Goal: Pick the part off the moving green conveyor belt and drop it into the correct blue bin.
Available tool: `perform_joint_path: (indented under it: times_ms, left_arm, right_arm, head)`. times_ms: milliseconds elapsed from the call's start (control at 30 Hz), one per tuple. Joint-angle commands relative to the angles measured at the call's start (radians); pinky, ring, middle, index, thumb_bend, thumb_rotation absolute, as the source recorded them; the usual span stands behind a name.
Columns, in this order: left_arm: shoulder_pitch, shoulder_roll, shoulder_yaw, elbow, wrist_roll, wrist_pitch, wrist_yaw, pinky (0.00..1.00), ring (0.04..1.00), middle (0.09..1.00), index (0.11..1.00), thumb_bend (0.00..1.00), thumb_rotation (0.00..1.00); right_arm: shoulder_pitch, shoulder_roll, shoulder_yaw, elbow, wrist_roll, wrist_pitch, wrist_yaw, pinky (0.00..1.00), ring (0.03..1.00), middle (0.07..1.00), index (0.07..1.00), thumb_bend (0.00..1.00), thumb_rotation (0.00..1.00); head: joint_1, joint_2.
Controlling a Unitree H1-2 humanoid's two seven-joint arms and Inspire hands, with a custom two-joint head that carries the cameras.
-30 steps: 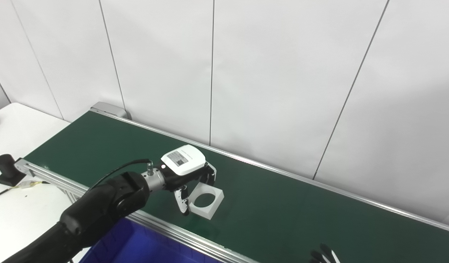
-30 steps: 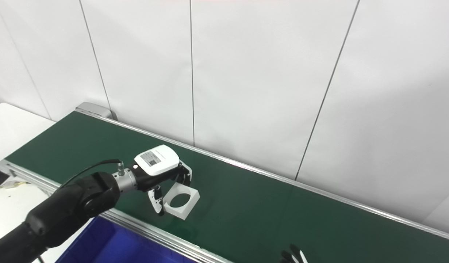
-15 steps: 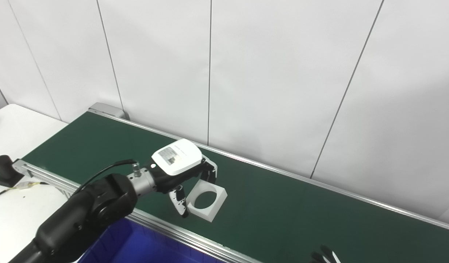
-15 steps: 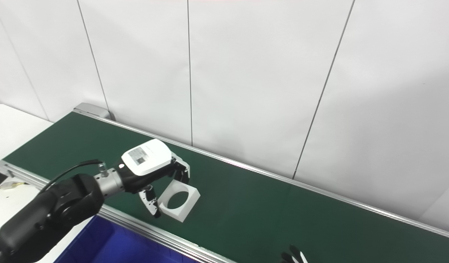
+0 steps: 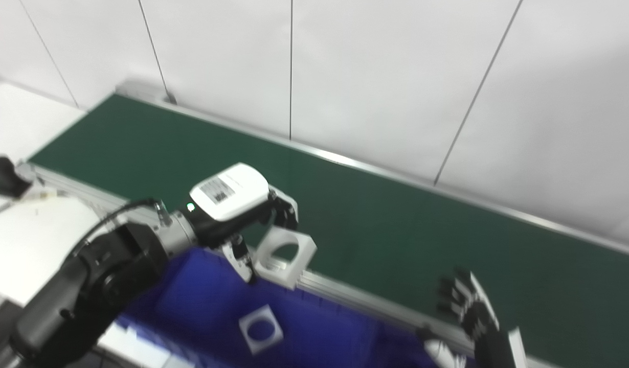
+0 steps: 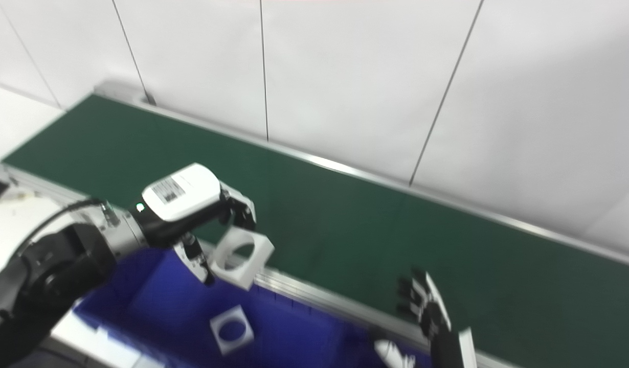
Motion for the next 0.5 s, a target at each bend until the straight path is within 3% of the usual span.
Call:
perform_joint_path:
  times_ms: [0,167,333,467]
  left_arm:
    - [0.006,0.002,0.021,-0.035,0.008,0.011,0.006,0.49,0.487,0.466,0.503,0.52,0.00]
    - [0.056,-0.023,0.018,-0.030,0.027,0.022,-0.003,0.47,0.472,0.459,0.505,0.52,0.00]
    - [0.110,-0.057,-0.014,0.067,0.080,-0.016,0.043,0.48,0.464,0.443,0.506,0.52,0.00]
    - [0.126,-0.079,-0.036,0.165,0.103,-0.053,0.107,0.43,0.413,0.416,0.505,0.52,0.00]
  right_arm:
    - [-0.018,-0.004,-0.010,-0.034,0.017,0.002,0.008,0.69,0.797,0.830,0.918,0.58,0.42]
    - [-0.024,-0.007,-0.021,-0.045,0.023,0.014,0.011,0.69,0.789,0.826,0.910,0.60,0.44]
    - [-0.027,-0.009,-0.031,-0.050,0.021,0.021,0.013,0.68,0.788,0.827,0.910,0.60,0.46]
    - [-0.027,-0.007,-0.033,-0.052,0.012,0.025,0.012,0.67,0.789,0.828,0.910,0.60,0.48]
  head:
    - [0.009,0.012]
    - [0.016,0.032]
    - [0.009,0.046]
    - [0.003,0.046]
